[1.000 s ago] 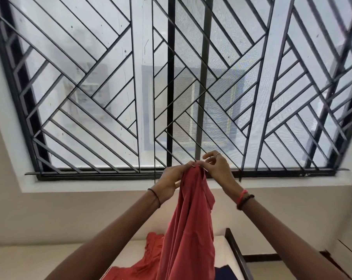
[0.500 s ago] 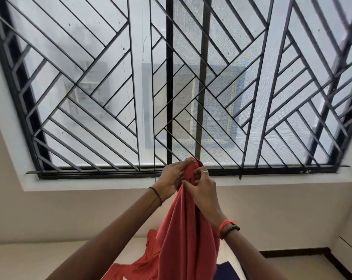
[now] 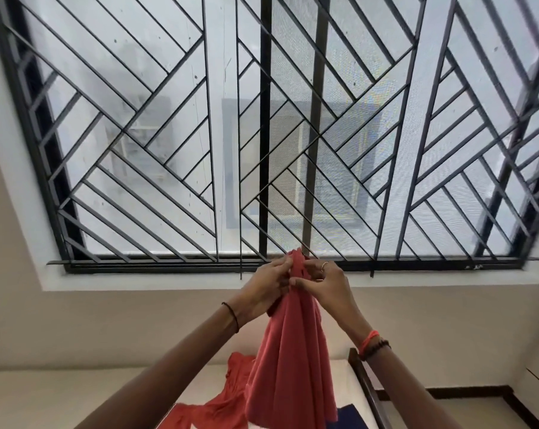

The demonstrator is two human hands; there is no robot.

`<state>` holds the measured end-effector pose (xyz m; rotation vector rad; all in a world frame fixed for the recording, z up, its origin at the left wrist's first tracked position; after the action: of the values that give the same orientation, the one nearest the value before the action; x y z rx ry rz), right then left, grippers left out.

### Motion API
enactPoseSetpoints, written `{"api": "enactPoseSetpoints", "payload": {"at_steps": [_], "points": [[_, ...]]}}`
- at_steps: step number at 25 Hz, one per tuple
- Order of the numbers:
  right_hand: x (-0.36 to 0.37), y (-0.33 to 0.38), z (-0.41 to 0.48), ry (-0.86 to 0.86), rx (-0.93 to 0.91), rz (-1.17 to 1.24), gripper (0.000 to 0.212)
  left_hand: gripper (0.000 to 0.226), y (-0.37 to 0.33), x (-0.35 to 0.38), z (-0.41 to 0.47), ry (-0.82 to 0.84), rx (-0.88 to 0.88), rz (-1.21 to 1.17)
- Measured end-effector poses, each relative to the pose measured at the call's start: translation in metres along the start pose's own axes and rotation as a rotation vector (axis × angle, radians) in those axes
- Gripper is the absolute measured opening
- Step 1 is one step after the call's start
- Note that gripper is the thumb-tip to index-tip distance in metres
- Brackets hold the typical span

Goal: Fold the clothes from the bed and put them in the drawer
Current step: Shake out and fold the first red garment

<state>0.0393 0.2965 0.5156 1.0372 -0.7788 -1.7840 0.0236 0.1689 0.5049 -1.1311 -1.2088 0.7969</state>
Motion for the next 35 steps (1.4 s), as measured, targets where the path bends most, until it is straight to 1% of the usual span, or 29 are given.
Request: {"api": "enactPoseSetpoints", "payload": {"at_steps": [2,3,4,8,10,13,16,18,24,28,32,35], "points": [[0.001,-0.003,0.0,0.013,-0.01,-0.054,0.061,0.032,-0.001,0.001,-0.001,0.046,0.005,0.003],[0.002,-0.004,0.0,0.009,-0.009,-0.074,0.064,0.033,-0.001,0.001,-0.002,0.064,0.014,0.005],[0.0,-0.001,-0.002,0.007,-0.014,-0.085,0.061,0.034,-0.001,0.0,-0.002,0.07,0.028,0.014],[-0.005,0.013,-0.009,0.04,-0.05,-0.07,0.036,0.037,-0.002,-0.006,-0.001,0.04,0.113,0.056],[-0.007,0.018,-0.012,0.004,-0.038,-0.018,0.026,0.036,-0.002,-0.005,0.0,0.031,0.14,0.042],[-0.01,0.016,-0.009,-0.093,-0.027,-0.071,0.027,0.036,-0.001,-0.001,-0.001,0.013,0.157,0.01],[-0.009,0.019,-0.009,-0.066,-0.018,-0.111,0.021,0.035,0.003,0.001,0.0,-0.005,0.144,-0.005],[-0.007,0.02,-0.011,-0.079,-0.014,-0.118,0.02,0.035,0.005,0.0,0.0,-0.023,0.132,-0.006],[-0.008,0.016,-0.011,-0.143,0.016,-0.083,0.025,0.035,0.002,-0.007,0.0,-0.039,0.138,0.009],[-0.008,0.011,-0.008,-0.189,0.048,-0.108,0.027,0.034,0.002,-0.007,-0.001,-0.023,0.148,-0.024],[-0.004,0.004,-0.006,-0.181,0.072,-0.053,0.025,0.032,0.004,-0.003,-0.007,-0.02,0.15,-0.102],[-0.001,0.002,-0.006,-0.153,0.083,-0.068,0.023,0.031,0.007,-0.002,-0.009,-0.029,0.187,-0.071]]}}
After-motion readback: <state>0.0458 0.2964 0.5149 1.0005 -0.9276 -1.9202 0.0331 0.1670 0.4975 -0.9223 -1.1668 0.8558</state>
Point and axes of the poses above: each hand's wrist, its own z-axis towards the middle knuckle, its own x-axis out of the palm, y = z × x, the point moved 5 cm from there along z, towards the middle knuckle, and after that the axes turned 5 degrees about -y, right-handed, at the moved point
